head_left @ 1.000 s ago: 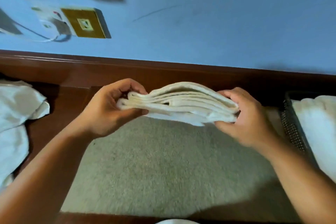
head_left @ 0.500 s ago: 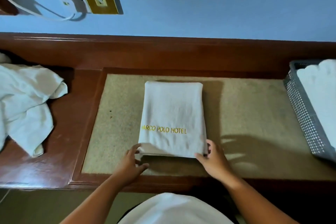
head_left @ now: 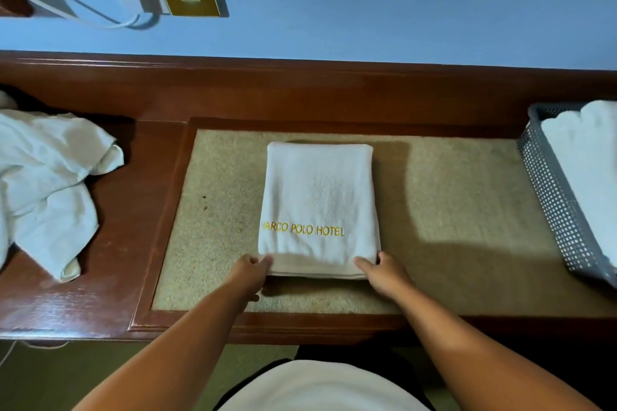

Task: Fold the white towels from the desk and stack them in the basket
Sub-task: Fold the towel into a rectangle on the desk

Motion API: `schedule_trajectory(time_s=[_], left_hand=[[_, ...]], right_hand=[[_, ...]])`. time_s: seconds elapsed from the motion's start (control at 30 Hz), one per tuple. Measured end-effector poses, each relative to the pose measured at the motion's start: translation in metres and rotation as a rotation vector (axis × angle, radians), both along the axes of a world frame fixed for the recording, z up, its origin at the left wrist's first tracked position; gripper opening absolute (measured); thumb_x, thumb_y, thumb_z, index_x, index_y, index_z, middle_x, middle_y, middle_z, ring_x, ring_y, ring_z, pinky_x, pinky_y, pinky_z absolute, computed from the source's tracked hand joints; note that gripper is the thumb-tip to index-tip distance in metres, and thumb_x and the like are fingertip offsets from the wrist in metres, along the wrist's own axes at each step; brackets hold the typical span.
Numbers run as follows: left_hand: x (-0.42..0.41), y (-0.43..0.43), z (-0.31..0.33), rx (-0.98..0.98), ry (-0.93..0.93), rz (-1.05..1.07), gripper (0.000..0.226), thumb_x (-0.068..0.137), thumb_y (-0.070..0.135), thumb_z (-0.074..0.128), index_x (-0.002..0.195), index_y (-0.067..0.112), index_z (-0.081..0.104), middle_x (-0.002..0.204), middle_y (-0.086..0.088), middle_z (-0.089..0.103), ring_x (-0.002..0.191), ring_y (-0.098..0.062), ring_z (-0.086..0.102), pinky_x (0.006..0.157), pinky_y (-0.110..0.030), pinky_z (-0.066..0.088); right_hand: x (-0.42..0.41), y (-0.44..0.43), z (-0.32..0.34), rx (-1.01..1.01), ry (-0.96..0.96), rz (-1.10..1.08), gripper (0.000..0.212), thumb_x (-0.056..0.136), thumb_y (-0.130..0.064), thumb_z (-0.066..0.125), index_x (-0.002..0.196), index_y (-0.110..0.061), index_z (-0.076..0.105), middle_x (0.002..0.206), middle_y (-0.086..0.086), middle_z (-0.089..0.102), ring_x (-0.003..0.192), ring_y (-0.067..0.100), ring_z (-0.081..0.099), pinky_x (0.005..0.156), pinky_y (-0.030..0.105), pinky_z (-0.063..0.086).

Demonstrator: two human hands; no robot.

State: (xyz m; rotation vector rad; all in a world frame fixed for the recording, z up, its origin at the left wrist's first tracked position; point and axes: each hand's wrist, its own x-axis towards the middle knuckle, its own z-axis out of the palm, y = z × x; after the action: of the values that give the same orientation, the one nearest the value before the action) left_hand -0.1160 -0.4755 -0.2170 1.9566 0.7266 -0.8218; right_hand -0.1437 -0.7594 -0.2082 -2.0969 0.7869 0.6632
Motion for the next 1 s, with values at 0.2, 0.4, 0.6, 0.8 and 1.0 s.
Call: schedule_trajectory(time_s=[0.2,0.4,0.6,0.8,1.0], left_hand=[[0.000,-0.002,0.006,0.233,-0.231,-0.239,0.021,0.094,0.021,0.059,0.075,0.014,0.053,0.068,-0.001,0.055,0.061,-0.017,0.049,0.052,-0.028,0.034],[-0.003,-0.019,0.010,0.263,-0.188,-0.126,0.030,0.095,0.042,0.062,0.100,0.013,0.053,0.094,-0.004,0.064,0.080,-0.020,0.060,0.063,-0.032,0.042],[0.015,-0.029,0.001,0.135,-0.068,-0.155,0.037,0.094,0.042,0.062,0.109,0.008,0.059,0.095,-0.011,0.067,0.072,-0.025,0.064,0.052,-0.029,0.047],[0.015,-0.020,0.013,0.167,-0.275,-0.054,0.024,0.092,0.030,0.064,0.078,0.012,0.066,0.071,-0.006,0.066,0.068,-0.025,0.063,0.059,-0.032,0.046],[-0.001,-0.010,0.003,0.227,-0.270,-0.104,0.027,0.089,0.041,0.063,0.082,0.015,0.064,0.093,-0.011,0.064,0.076,-0.028,0.063,0.074,-0.040,0.055]], right_hand=[[-0.006,0.004,0.013,-0.154,-0.208,-0.140,0.025,0.090,-0.032,0.065,0.094,-0.008,0.059,0.092,0.007,0.066,0.081,0.028,0.059,0.067,0.034,0.042],[-0.013,-0.002,-0.004,-0.101,-0.050,-0.121,0.042,0.091,-0.045,0.063,0.110,-0.007,0.063,0.112,0.014,0.066,0.100,0.032,0.063,0.081,0.036,0.050],[-0.009,-0.012,0.000,-0.044,-0.044,-0.086,0.047,0.100,-0.050,0.050,0.112,-0.008,0.066,0.109,0.012,0.068,0.096,0.029,0.063,0.076,0.034,0.047],[-0.003,-0.011,0.006,-0.070,0.002,0.009,0.044,0.096,-0.052,0.054,0.114,-0.012,0.061,0.114,0.008,0.067,0.100,0.027,0.064,0.081,0.034,0.049],[0.000,-0.007,0.005,-0.125,-0.058,-0.100,0.043,0.082,-0.036,0.079,0.104,-0.010,0.053,0.104,0.008,0.064,0.083,0.019,0.057,0.072,0.029,0.044]])
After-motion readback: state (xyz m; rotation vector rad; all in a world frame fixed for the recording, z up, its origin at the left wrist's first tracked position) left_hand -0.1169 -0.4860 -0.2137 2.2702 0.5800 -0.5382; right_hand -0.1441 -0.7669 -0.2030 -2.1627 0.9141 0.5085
